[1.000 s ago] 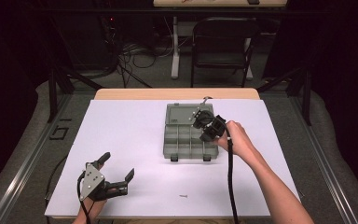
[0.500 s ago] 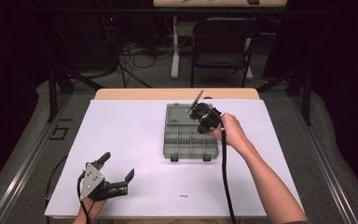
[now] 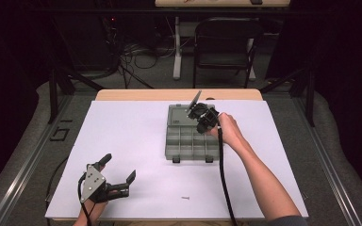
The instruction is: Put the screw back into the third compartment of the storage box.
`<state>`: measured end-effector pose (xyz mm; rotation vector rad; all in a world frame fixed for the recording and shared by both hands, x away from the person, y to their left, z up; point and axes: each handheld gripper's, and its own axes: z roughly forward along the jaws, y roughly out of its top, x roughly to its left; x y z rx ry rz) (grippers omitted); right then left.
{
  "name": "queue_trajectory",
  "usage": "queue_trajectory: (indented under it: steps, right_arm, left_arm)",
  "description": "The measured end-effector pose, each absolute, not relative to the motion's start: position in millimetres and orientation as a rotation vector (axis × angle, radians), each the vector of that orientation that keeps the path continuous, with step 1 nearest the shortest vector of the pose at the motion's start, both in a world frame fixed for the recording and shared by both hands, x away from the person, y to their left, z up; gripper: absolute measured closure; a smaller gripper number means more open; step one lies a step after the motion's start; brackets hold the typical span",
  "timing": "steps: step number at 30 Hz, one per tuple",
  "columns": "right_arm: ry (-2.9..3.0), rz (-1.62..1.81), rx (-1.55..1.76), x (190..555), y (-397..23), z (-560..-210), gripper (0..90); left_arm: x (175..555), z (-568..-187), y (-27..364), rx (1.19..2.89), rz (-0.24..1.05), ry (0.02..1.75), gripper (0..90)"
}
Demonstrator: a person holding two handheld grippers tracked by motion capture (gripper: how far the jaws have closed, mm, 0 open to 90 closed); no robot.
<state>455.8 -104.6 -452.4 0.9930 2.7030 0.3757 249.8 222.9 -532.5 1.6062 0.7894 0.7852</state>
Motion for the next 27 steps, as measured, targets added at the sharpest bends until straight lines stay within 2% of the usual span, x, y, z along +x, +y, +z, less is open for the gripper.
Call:
queue_trajectory:
  steps: [20, 27]
  right_arm:
    - [2.701, 0.364, 1.050, 474, -97, -474, 84.5]
    - [2.683, 0.413, 1.074, 472, -101, -474, 65.6]
  left_arm:
    - [250, -532, 223, 1.603, 0.782, 0.791, 0.1]
    - [249, -532, 223, 1.601, 0.786, 0.788, 0.1]
